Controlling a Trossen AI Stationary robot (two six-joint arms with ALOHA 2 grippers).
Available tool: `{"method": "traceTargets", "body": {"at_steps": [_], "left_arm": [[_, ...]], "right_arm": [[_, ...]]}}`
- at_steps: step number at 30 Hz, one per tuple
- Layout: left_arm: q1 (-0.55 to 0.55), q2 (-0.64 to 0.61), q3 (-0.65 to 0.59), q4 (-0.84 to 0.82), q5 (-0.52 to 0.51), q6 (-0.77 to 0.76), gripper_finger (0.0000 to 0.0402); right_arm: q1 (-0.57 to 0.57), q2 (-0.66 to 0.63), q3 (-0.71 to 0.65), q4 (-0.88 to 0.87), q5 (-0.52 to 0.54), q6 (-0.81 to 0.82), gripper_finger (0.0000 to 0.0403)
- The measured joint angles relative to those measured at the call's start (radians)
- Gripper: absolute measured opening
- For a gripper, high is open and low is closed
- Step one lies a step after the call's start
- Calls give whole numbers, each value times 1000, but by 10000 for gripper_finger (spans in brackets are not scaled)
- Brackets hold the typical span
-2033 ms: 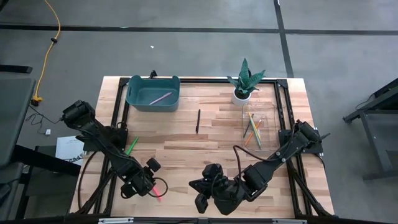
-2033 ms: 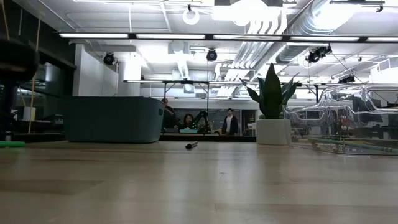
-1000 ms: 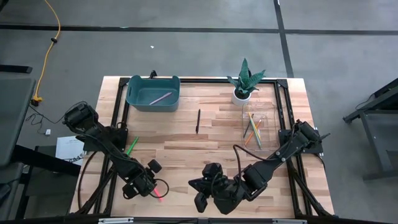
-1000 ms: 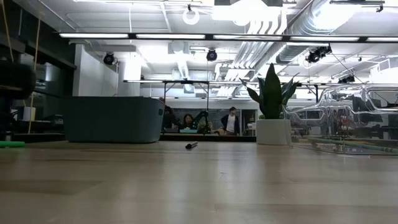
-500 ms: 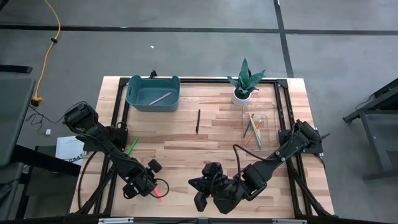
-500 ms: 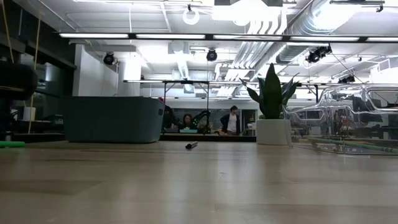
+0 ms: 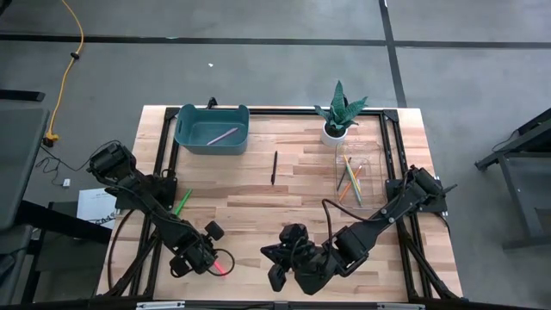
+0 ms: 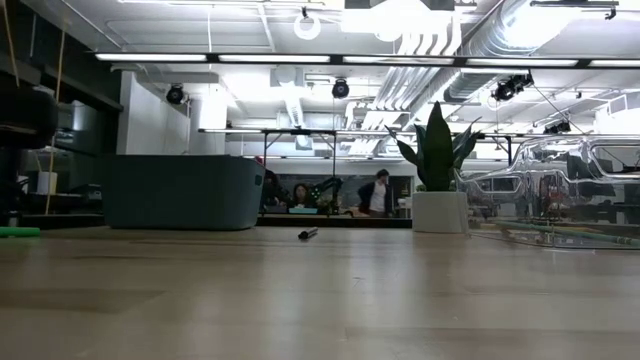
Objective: Sort pens & pencils
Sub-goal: Put the orange pen into the blue bin
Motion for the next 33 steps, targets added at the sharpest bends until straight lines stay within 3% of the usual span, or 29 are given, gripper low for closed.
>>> {"method": "traceTargets", "body": {"at_steps": [7,17,33], "left_arm": [[1,-15,22,-54,-10,-4,32],[29,-135,52,-167,-100,-29,46],[348,-470,55,-372,-238,-12,43]], "right_arm": [[-1,0,0,0,0,-6,0],[-1,0,0,1,-1,-7,0],[-1,0,0,22,-1,-52,0]]}}
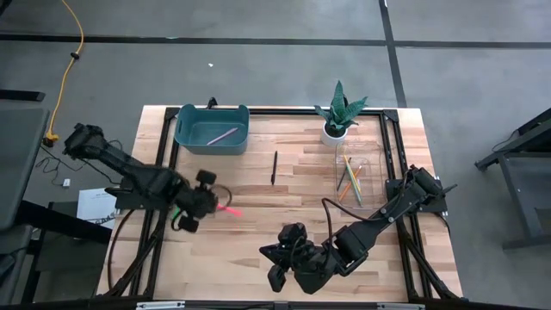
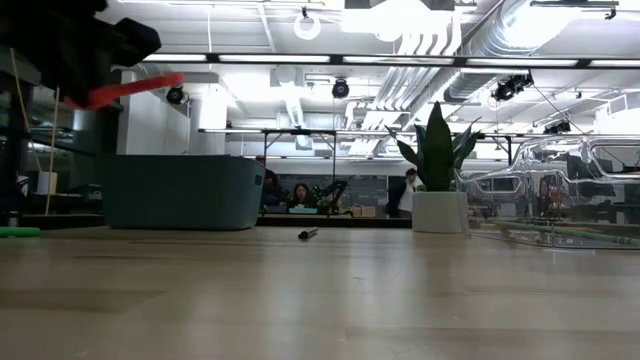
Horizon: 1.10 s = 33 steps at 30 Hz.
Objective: Sort pens & pencils
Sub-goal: Put the orange pen into the blue bin
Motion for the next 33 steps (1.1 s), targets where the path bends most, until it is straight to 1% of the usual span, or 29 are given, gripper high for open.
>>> {"method": "traceTargets", "body": {"at_steps": [4,8,12,19,26,33], "left_arm": [[110,-63,0,-59,-32,35,35],[235,-98,0,-86,-37,122,49],[354,-96,0,-88,-33,210,54],[554,-101,2,-59,-33,353,38],[759,-102,68,-59,-32,451,52],[915,-91,133,-54,-26,536,38]], "right_arm": [[0,0,0,2,0,-9,0],[-4,0,0,3,0,-18,0],[-6,0,0,9,0,-18,0],[-7,0,0,18,0,-8,0],[-6,0,0,18,0,1,0],[-6,0,0,18,0,3,0]]}}
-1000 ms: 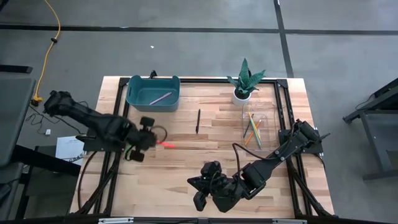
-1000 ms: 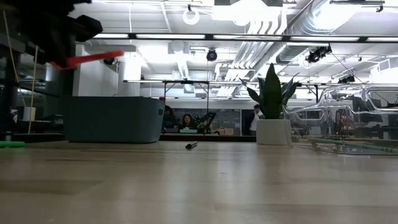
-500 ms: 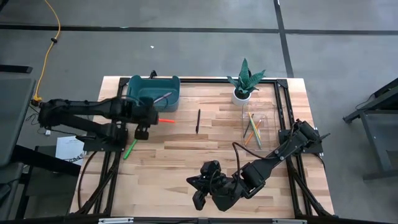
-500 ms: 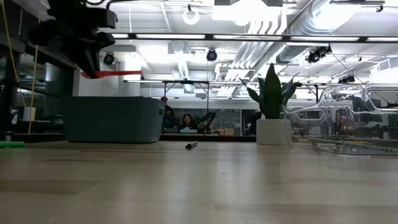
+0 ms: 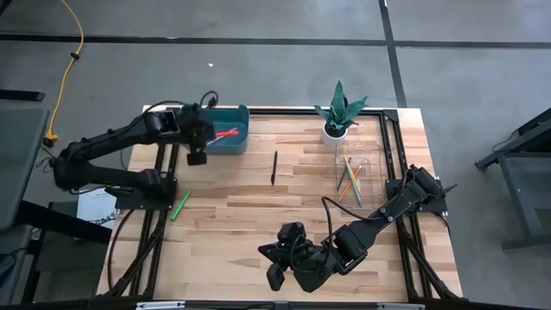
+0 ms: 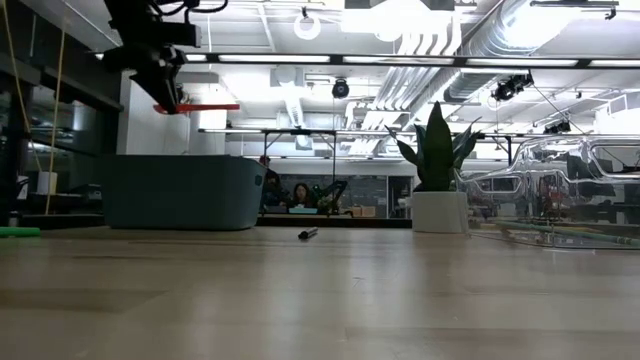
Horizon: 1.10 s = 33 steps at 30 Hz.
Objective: Sort pens & pencils
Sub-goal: Put the orange pen into the blue bin
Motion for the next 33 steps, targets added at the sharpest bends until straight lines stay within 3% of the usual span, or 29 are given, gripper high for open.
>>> {"method": "traceTargets", "body": {"at_steps": [11,18,27,33], "left_arm": [[185,74,12,-1,45,29,54],[237,115,12,44,63,47,41],[310,161,12,46,118,48,82],[309,162,12,59,118,60,87]], "right_arm": [[0,0,0,1,0,24,0],[0,0,0,18,0,26,0],[0,0,0,24,0,27,0],[0,0,0,23,0,25,0]]}}
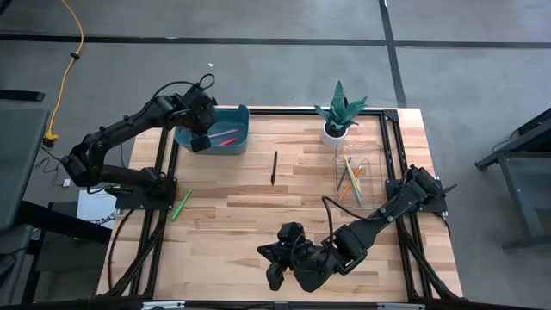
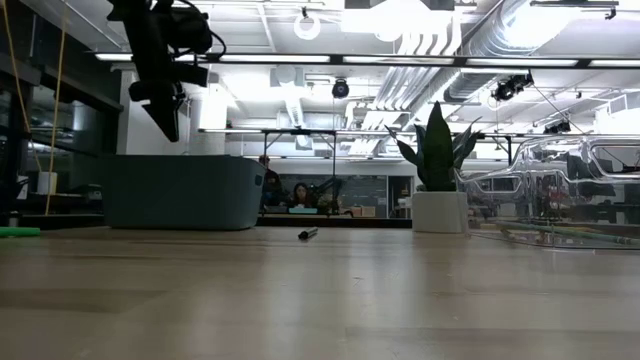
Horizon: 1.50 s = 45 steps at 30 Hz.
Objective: Sort pens & pencils
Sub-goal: Put the orange pen into the blue bin, then put the green pen into the blue bin
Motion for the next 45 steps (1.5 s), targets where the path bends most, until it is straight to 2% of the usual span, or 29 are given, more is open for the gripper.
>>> {"method": "traceTargets", "body": {"at_steps": [9,16,24,32,38,45], "left_arm": [[-5,-16,0,-84,82,-52,64],[-95,-149,0,-152,80,-85,65],[-256,-321,0,-244,90,-280,68],[-407,-399,-1,-390,33,-456,70],[-544,-438,-10,-405,33,-606,72],[-755,-525,-75,-404,33,-848,72]], "right_arm": [[-6,0,0,-2,0,-26,0],[-20,0,0,-3,0,-68,0],[-35,0,0,-1,-34,-107,0],[-35,0,0,4,-45,-111,0],[-35,0,0,5,-45,-111,0],[-32,0,0,7,-45,-95,0]]}}
